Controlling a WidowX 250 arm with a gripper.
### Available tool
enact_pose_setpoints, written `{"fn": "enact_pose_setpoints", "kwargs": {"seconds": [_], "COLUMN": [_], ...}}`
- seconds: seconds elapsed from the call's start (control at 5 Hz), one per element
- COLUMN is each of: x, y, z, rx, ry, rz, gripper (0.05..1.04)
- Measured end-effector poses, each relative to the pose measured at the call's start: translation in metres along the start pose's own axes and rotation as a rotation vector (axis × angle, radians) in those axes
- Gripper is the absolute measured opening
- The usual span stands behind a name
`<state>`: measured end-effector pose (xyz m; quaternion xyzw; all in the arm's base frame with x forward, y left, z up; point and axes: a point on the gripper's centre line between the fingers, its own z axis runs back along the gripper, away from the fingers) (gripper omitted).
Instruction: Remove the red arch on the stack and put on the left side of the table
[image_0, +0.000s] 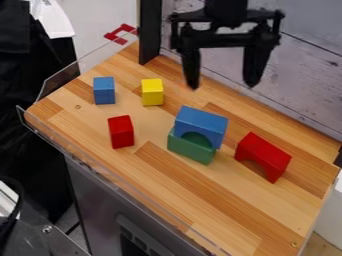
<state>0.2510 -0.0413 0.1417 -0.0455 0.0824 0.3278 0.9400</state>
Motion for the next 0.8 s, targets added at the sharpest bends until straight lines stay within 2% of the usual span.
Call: {"fn": "enact_pose_setpoints", "kwargs": {"seconds": [0.2, 0.4, 0.8], "x": [0.002, 0.003, 0.007], "y": [0.003, 0.006, 0.005], "z": [-0.001, -0.009, -0.028], "rx": [0.022, 0.029, 0.025], "ry": [-0.011, -0.015, -0.019], "rz": [-0.241, -0.391, -0.458], "gripper": [1.0, 1.0, 1.0]}}
